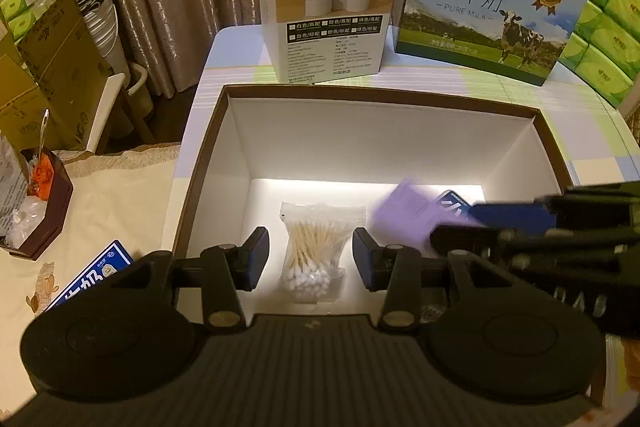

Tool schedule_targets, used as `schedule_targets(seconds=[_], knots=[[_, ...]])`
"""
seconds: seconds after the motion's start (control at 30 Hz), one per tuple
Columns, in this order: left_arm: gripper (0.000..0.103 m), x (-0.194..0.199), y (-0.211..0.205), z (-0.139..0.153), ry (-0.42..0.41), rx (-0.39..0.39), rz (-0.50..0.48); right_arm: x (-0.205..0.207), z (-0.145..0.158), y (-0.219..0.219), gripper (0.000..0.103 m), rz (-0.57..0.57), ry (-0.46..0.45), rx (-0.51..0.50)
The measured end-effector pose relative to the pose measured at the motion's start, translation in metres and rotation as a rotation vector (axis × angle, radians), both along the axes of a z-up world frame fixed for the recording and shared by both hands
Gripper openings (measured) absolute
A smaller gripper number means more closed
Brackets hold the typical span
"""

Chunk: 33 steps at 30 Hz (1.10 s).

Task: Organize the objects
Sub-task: 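Open both grippers to release swab bag and purple tube in the box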

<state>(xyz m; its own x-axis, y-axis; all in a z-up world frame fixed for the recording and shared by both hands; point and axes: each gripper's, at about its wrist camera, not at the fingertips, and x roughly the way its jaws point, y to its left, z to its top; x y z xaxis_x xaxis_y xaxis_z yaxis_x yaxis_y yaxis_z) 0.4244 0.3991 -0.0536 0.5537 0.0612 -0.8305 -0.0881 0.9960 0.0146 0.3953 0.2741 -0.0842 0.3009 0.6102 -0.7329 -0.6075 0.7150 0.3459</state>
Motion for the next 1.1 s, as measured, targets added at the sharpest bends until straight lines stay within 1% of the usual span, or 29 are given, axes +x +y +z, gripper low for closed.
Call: schedule_targets(seconds=[0.07,0.1,0.13,0.2,0.27,0.33,0.4,0.47,0.53,0.6,0.67,0.73,0.8,0.87,0.97,1.1], knots=[[0.041,-0.001,0.001,0.001,0.0,-0.001,0.0,-0.001,0.003,0.0,0.033,0.011,-0.011,-0.005],[0.044,-0.002,0.001,0.002,0.0,-0.002,-0.001,-0.002,0.005,-0.001,0.034,0.018,-0.018,-0.011],[0.05,-0.003,0.001,0.003,-0.002,-0.003,-0.002,-0.003,0.006,-0.002,0.036,0.022,-0.025,-0.017],[0.057,-0.007,0.001,0.006,-0.013,-0.006,-0.001,-0.007,0.008,-0.006,0.039,0.03,-0.044,-0.027],[0.057,-0.012,0.0,0.009,-0.017,-0.006,-0.008,-0.011,0.011,-0.008,0.043,0.044,-0.062,-0.035],[0.06,-0.017,-0.001,0.012,-0.018,-0.01,-0.014,-0.016,0.014,-0.01,0.046,0.056,-0.084,-0.042],[0.062,-0.022,-0.002,0.014,-0.018,-0.01,-0.02,-0.019,0.017,-0.013,0.051,0.059,-0.1,-0.047],[0.064,-0.027,-0.003,0.017,-0.02,-0.008,-0.025,-0.025,0.02,-0.018,0.065,0.054,-0.115,-0.042],[0.072,-0.032,-0.004,0.02,-0.024,-0.007,-0.019,-0.031,0.023,-0.023,0.074,0.052,-0.13,-0.033],[0.073,-0.04,-0.004,0.024,-0.037,-0.015,-0.015,-0.036,0.027,-0.028,0.078,0.056,-0.138,-0.028],[0.076,-0.047,-0.004,0.028,-0.047,-0.025,-0.006,-0.043,0.031,-0.033,0.085,0.059,-0.146,-0.022],[0.08,-0.054,-0.004,0.033,-0.053,-0.03,0.004,-0.049,0.035,-0.038,0.089,0.056,-0.156,-0.021],[0.086,-0.062,-0.005,0.039,-0.063,-0.032,0.013,-0.056,0.038,-0.042,0.09,0.058,-0.158,-0.02],[0.086,-0.069,-0.008,0.044,-0.071,-0.03,0.017,-0.062,0.04,-0.045,0.091,0.058,-0.156,-0.021],[0.091,-0.08,-0.012,0.051,-0.069,-0.025,0.021,-0.069,0.044,-0.051,0.092,0.057,-0.156,-0.016],[0.091,-0.095,-0.018,0.058,-0.075,-0.026,0.023,-0.077,0.05,-0.058,0.093,0.054,-0.154,-0.004]])
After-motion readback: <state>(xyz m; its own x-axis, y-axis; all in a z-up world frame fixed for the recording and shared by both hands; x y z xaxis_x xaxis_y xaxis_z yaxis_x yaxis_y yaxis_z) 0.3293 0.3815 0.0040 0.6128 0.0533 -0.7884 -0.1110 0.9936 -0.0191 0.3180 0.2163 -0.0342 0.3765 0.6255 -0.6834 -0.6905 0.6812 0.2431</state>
